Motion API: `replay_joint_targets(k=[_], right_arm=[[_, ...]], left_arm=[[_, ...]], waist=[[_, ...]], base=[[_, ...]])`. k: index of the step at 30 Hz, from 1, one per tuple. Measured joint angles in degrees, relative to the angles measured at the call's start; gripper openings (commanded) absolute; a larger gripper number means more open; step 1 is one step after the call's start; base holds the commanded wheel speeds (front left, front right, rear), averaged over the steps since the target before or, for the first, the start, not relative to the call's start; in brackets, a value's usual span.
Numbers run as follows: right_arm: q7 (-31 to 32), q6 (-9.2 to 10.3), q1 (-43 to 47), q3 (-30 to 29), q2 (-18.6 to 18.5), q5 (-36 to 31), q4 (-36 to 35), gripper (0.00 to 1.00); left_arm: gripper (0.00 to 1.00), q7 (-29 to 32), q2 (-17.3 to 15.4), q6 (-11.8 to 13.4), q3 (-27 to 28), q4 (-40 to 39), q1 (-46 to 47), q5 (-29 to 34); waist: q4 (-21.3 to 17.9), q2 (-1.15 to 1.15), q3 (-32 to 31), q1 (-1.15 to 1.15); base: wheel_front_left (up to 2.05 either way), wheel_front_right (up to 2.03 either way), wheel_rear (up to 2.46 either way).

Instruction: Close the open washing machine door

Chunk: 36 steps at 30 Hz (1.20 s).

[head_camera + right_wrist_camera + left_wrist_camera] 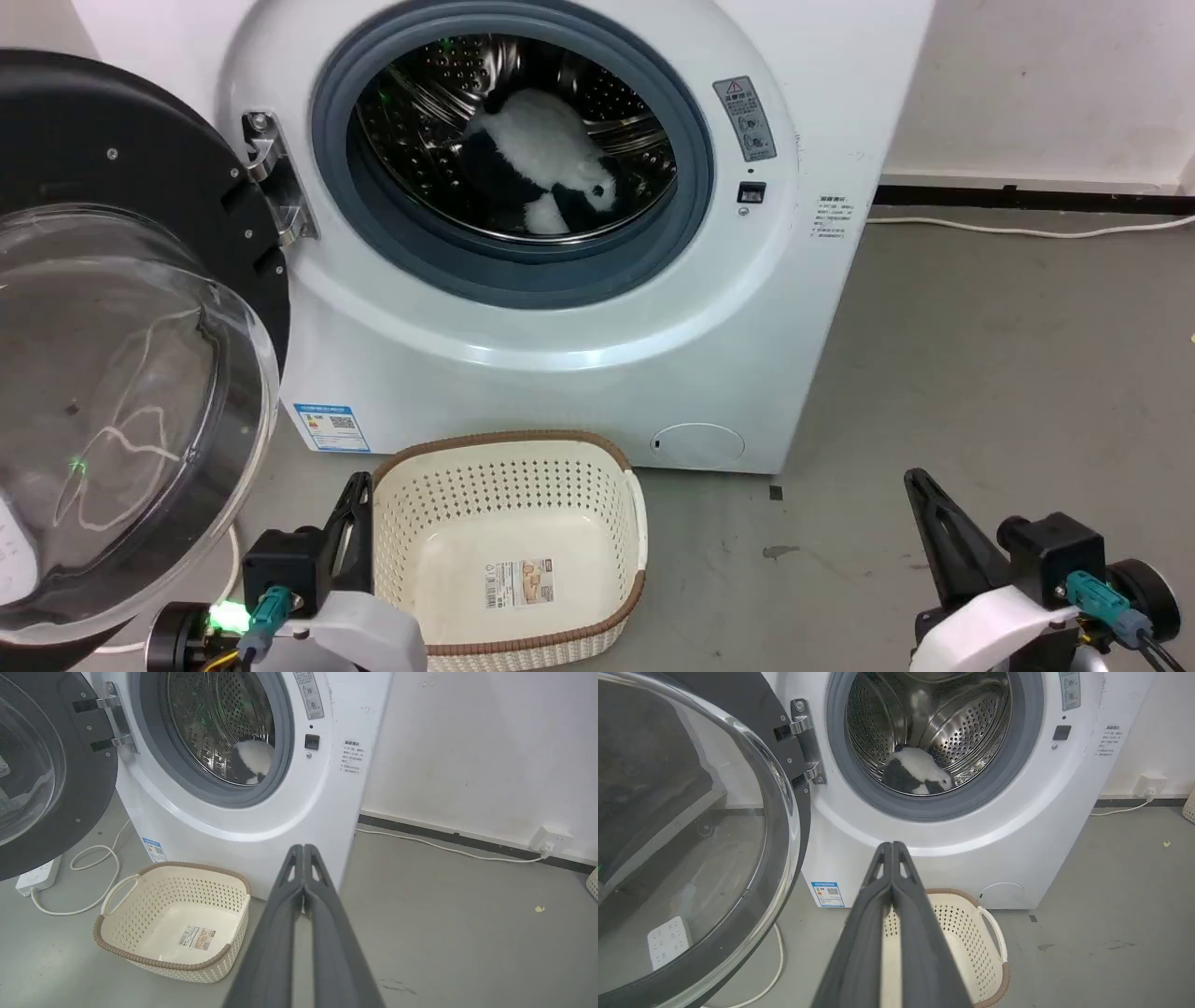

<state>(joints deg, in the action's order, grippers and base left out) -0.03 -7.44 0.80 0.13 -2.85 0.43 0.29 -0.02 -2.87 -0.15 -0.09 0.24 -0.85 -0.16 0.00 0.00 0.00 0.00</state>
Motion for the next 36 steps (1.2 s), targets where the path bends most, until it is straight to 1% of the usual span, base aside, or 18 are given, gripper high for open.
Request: replay_joint_targets(k=[36], right_arm=[[0.0,0.0,0.0,0.0,0.0,0.0,0.0,0.0]], left_arm=[[0.0,0.0,0.0,0.0,0.0,0.0,0.0,0.0]], waist=[[0.0,0.0,0.0,0.0]], base=[[0.0,0.0,0.0]])
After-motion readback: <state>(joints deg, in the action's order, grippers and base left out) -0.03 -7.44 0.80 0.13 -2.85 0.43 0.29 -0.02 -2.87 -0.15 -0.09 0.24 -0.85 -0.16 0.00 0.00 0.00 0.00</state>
